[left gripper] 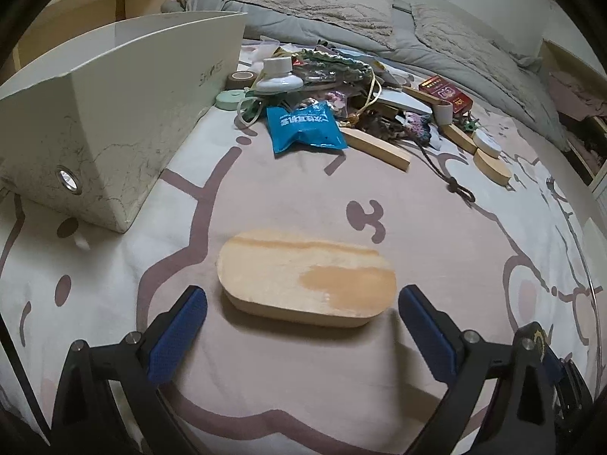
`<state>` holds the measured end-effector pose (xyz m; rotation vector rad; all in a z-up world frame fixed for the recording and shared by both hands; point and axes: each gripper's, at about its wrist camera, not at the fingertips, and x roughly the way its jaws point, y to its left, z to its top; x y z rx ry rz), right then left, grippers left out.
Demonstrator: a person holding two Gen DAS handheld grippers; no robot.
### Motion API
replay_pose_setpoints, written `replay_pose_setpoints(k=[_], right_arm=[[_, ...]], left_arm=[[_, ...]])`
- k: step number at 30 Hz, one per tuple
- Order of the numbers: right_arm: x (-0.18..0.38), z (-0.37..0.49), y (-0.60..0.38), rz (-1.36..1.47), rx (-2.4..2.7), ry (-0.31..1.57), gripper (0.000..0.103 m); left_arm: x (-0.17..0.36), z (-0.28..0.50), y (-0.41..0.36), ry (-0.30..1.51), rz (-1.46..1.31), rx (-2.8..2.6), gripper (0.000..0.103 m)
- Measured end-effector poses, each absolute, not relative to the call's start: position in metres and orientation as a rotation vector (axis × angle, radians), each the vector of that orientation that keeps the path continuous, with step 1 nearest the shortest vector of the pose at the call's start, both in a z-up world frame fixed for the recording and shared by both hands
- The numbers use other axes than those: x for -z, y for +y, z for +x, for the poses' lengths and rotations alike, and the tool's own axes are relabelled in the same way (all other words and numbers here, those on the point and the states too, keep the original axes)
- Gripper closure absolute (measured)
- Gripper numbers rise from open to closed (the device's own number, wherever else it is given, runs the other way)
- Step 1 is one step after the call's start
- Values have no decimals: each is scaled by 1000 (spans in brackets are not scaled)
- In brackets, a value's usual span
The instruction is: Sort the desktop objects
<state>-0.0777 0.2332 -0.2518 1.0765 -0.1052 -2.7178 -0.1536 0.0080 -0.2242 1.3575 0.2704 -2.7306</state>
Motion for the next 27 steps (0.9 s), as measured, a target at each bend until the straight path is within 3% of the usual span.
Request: replay_pose_setpoints(k=[3,13,27], right_arm=[[251,-77,232,1075,2723,-92,52],[247,-79,225,1110,2744,-12,53],[213,-82,233,1112,2771,-65,53]], left_arm=[[224,-153,8,269,1352,2740,15],[220,-150,8,265,1351,2738,15],[186,-139,13,216,1262,2820,15]])
